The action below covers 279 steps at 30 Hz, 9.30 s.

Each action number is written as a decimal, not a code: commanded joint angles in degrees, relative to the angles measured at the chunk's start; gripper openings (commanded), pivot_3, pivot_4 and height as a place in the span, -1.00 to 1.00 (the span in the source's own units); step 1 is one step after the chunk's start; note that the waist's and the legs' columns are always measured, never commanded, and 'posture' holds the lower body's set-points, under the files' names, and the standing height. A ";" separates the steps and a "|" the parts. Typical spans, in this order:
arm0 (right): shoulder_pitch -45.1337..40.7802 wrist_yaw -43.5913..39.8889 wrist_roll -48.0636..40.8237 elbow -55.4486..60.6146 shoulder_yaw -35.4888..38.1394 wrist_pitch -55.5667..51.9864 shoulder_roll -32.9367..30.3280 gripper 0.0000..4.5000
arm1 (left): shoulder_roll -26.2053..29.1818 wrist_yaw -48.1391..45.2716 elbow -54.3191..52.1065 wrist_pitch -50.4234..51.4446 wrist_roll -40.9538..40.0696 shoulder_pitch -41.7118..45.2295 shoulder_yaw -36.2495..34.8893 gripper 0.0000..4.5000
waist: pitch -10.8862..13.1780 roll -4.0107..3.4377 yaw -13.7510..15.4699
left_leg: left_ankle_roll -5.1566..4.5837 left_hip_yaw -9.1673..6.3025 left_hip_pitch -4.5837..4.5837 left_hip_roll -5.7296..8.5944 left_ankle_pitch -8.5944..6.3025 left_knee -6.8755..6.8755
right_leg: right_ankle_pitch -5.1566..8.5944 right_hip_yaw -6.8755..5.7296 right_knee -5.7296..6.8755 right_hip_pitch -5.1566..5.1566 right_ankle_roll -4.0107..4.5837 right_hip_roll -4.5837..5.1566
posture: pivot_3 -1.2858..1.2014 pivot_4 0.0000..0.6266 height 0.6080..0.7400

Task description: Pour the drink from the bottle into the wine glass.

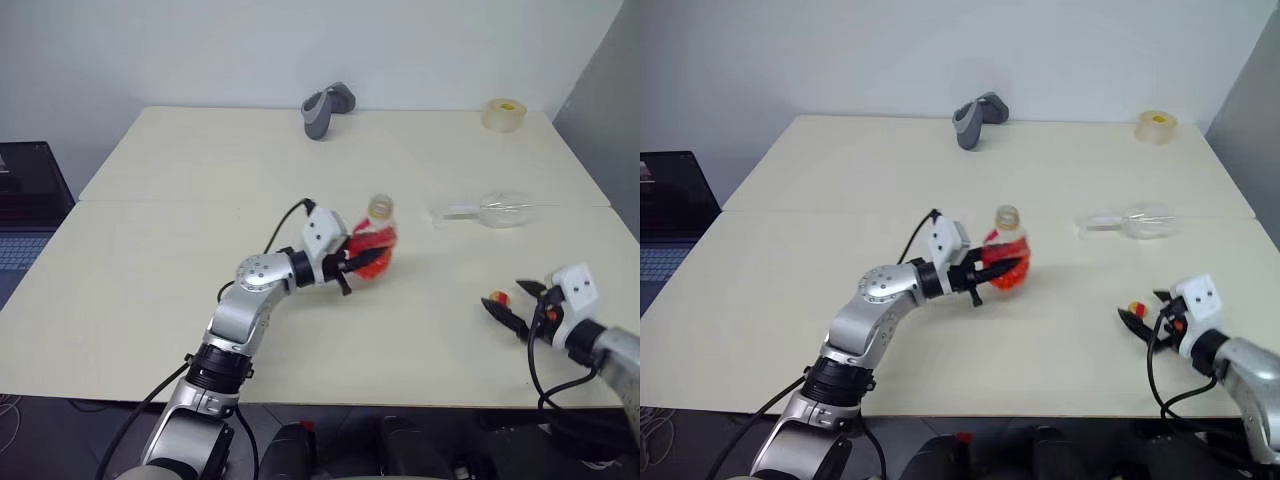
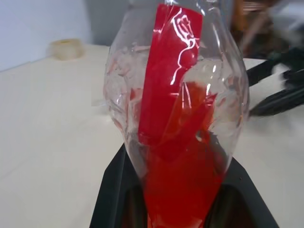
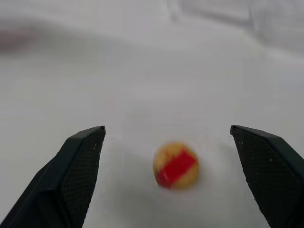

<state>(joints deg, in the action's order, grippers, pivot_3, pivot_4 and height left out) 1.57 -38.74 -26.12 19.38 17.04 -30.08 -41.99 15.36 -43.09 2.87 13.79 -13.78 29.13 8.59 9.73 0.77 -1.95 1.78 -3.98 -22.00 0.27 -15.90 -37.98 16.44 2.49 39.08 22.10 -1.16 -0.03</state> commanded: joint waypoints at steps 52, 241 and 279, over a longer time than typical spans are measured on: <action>-25.02 30.42 -5.67 1.85 10.40 -35.42 30.81 1.00 | 4.52 17.64 -14.67 -3.96 4.50 -16.87 -8.74 0.98 | -0.05 0.11 1.52 | 0.02 -0.21 -0.33 0.11 0.01 -0.07 | -0.04 -0.27 0.04 0.14 0.02 0.21 | 0.03 -0.52 1.00; -14.83 -5.49 -9.24 18.09 -18.43 -6.35 8.00 0.99 | 4.59 26.31 36.30 -19.86 6.34 9.02 -18.48 1.00 | -0.26 0.24 0.54 | 0.19 -0.25 -0.84 0.14 0.21 -0.15 | -0.02 -0.34 0.33 0.75 0.03 0.21 | 0.03 -0.52 1.00; -23.29 11.53 -1.11 12.21 -19.87 0.02 18.68 1.00 | 9.84 20.29 42.56 -38.47 27.39 34.09 1.47 -0.58 | -0.14 0.43 0.12 | 0.20 0.04 -0.94 0.13 0.24 -0.10 | -0.01 -0.24 0.53 1.13 0.03 0.17 | 0.03 -0.52 1.00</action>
<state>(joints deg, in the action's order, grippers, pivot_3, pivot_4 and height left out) -20.54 -27.68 -28.02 30.73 -2.78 -31.83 -23.69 23.80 -23.28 45.37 -20.89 12.49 60.36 10.04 9.59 1.20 -1.83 1.98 -3.94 -22.96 0.40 -15.67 -38.08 16.42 2.25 39.62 23.25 -1.13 0.14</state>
